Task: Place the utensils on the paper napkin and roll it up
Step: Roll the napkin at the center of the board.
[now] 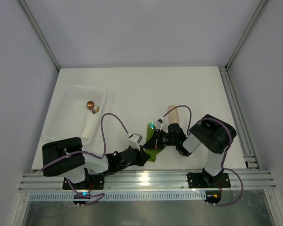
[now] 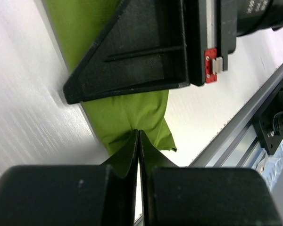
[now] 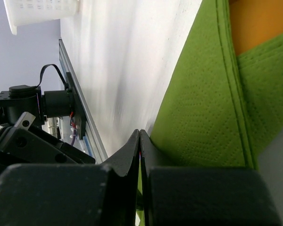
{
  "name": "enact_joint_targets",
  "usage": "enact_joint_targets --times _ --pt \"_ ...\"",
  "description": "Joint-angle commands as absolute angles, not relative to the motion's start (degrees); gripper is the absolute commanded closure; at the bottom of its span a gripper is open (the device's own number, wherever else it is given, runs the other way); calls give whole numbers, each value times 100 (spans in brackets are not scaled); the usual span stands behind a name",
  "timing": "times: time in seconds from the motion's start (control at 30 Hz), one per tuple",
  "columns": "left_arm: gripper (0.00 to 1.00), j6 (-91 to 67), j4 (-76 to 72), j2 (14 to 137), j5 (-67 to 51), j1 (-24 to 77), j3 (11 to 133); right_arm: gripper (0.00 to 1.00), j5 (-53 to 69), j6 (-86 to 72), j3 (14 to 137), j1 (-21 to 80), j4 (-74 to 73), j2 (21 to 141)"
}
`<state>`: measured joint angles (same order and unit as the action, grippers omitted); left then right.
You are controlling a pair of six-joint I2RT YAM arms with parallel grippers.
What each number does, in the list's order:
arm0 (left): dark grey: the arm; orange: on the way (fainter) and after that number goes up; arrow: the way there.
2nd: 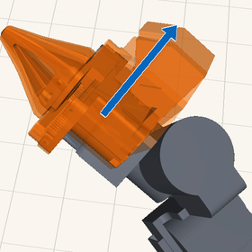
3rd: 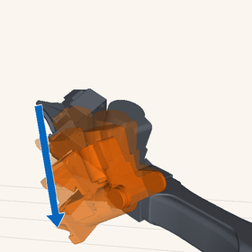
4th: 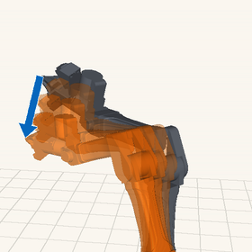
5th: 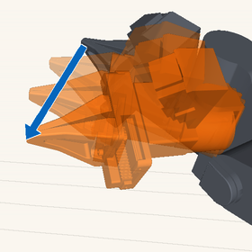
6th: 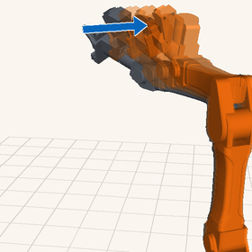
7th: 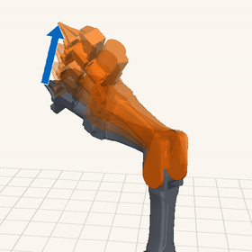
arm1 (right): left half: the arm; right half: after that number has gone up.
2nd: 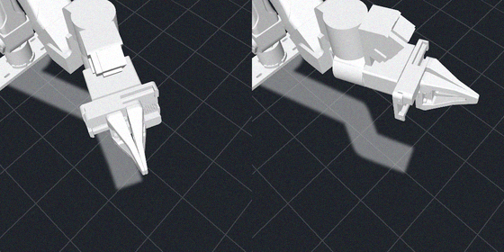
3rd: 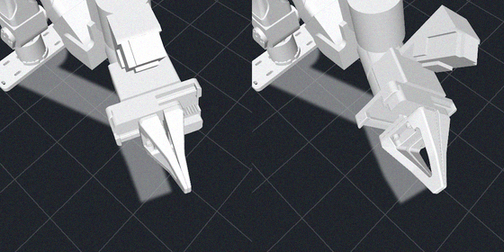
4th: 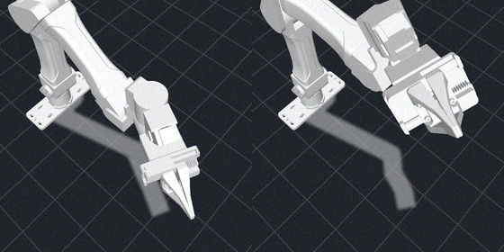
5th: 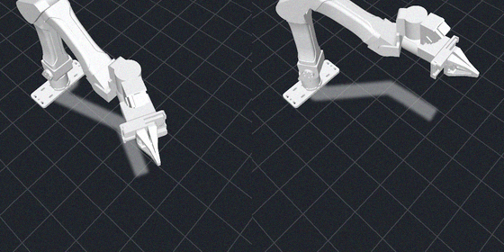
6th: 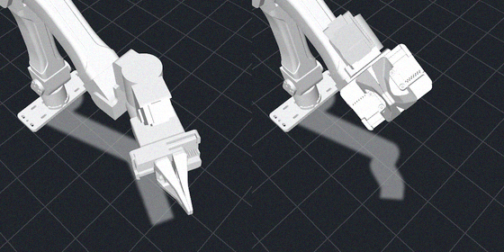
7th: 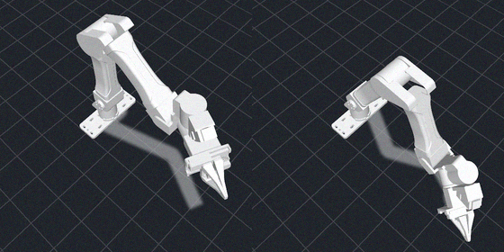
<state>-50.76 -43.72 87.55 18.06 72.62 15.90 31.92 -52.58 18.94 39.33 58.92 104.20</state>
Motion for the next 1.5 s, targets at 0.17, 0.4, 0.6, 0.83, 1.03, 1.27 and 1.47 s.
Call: enact_joint_targets --times 0.17,0.4,0.6,0.83,1.03,1.27,1.47 --pt "99 -4755 -4148 8684 1907 7585 1204 96 2988 -5160 1942 3937 6241 10793" --pt "99 -4957 -4008 8868 1969 7664 1178 97 2795 -5010 2065 3929 5722 10767" --pt "100 -4993 -3912 8817 2310 7962 1186 96 2751 -5001 2153 3937 5608 10898" --pt "98 -4378 -1478 7121 4182 9035 2021 96 2733 -4913 2206 3929 5458 10916" --pt "90 -3799 -1748 5864 3897 8712 1600 96 2786 -4887 2259 3937 5379 10863" --pt "71 -3454 -2504 5816 1971 7613 1459 97 2848 -4878 2303 3938 5291 10820" --pt "100 -3454 -2583 6801 1661 7444 2169 97 2830 -4860 2312 3946 5230 10811"
